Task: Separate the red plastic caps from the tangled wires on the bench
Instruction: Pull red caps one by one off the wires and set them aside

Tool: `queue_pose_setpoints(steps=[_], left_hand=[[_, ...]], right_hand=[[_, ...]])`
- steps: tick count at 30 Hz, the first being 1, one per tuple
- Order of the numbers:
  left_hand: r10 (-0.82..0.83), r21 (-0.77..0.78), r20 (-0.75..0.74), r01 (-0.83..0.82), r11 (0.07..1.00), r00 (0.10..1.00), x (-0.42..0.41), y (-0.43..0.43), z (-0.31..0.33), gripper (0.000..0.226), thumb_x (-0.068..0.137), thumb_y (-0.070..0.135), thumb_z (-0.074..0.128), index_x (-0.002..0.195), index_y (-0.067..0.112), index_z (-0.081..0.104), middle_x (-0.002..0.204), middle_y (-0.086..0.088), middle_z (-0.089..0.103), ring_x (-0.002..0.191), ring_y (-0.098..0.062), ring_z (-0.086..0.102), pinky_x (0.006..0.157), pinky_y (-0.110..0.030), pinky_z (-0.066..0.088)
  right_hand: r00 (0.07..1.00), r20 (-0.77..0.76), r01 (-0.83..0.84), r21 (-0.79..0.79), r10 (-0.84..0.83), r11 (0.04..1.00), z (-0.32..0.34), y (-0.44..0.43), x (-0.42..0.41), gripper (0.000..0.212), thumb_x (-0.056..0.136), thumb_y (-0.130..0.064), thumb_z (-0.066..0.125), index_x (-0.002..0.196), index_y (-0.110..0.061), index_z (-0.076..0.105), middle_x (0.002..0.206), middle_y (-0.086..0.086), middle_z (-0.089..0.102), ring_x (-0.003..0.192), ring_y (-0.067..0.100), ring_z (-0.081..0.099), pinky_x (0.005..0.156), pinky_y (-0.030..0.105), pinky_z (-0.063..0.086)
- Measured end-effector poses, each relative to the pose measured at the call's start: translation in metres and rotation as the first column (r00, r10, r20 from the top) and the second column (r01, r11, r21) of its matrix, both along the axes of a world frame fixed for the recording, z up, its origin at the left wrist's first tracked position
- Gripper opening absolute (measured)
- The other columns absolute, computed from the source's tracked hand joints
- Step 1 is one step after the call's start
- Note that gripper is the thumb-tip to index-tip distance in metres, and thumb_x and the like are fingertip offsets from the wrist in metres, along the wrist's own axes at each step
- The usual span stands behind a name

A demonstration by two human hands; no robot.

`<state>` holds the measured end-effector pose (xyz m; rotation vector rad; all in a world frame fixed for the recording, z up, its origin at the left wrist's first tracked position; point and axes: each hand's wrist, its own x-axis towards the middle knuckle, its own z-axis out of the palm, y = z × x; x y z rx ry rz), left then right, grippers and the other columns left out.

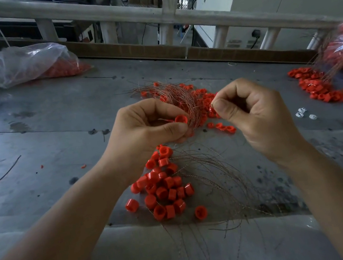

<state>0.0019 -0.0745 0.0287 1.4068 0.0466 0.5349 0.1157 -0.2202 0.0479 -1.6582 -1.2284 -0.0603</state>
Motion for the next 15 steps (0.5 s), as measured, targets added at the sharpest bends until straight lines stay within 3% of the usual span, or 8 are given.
queue_pose_setpoints(steps=[3, 7, 11, 15], left_hand=[[0.042, 0.064, -0.031, -0.04, 0.997, 0.999, 0.0, -0.001, -0.001, 0.024, 0.05, 0.007, 0.084, 0.06, 0.014, 0.063, 0.065, -0.007, 0.067, 0.053, -0.015, 0.062, 0.051, -0.021, 0.052], [0.083, 0.127, -0.031, -0.078, 0.989, 0.996, 0.001, -0.003, -0.001, 0.032, 0.043, 0.025, 0.076, 0.072, 0.017, 0.066, 0.07, -0.002, 0.067, 0.063, -0.016, 0.064, 0.06, -0.022, 0.055], [0.045, 0.119, -0.008, -0.044, 0.992, 0.999, 0.002, -0.004, -0.001, 0.029, 0.053, 0.013, 0.071, 0.081, 0.015, 0.068, 0.078, -0.001, 0.072, 0.075, -0.013, 0.069, 0.067, -0.018, 0.053], [0.028, 0.128, 0.033, -0.032, 0.991, 0.999, 0.002, -0.005, -0.001, 0.025, 0.055, 0.009, 0.07, 0.079, 0.015, 0.068, 0.077, 0.001, 0.072, 0.074, -0.011, 0.069, 0.067, -0.016, 0.053]], right_hand=[[0.998, -0.031, -0.047, 0.007, 0.047, 0.999, -0.002, 0.002, -0.005, 0.013, 0.084, -0.018, 0.058, 0.075, -0.026, 0.056, 0.07, -0.013, 0.056, 0.064, -0.003, 0.052, 0.06, 0.008, 0.04], [0.995, -0.045, -0.084, -0.006, 0.084, 0.996, -0.006, 0.006, -0.012, 0.012, 0.083, -0.017, 0.056, 0.074, -0.025, 0.056, 0.067, -0.014, 0.053, 0.063, -0.003, 0.051, 0.06, 0.008, 0.038], [0.995, -0.058, -0.077, 0.001, 0.077, 0.997, -0.008, 0.008, -0.015, 0.012, 0.083, -0.018, 0.056, 0.073, -0.025, 0.056, 0.068, -0.013, 0.055, 0.065, -0.001, 0.052, 0.062, 0.009, 0.039], [0.998, -0.026, -0.055, -0.036, 0.054, 0.998, -0.01, 0.01, -0.016, 0.012, 0.083, -0.021, 0.056, 0.073, -0.028, 0.055, 0.07, -0.013, 0.054, 0.065, -0.001, 0.051, 0.061, 0.009, 0.039]])
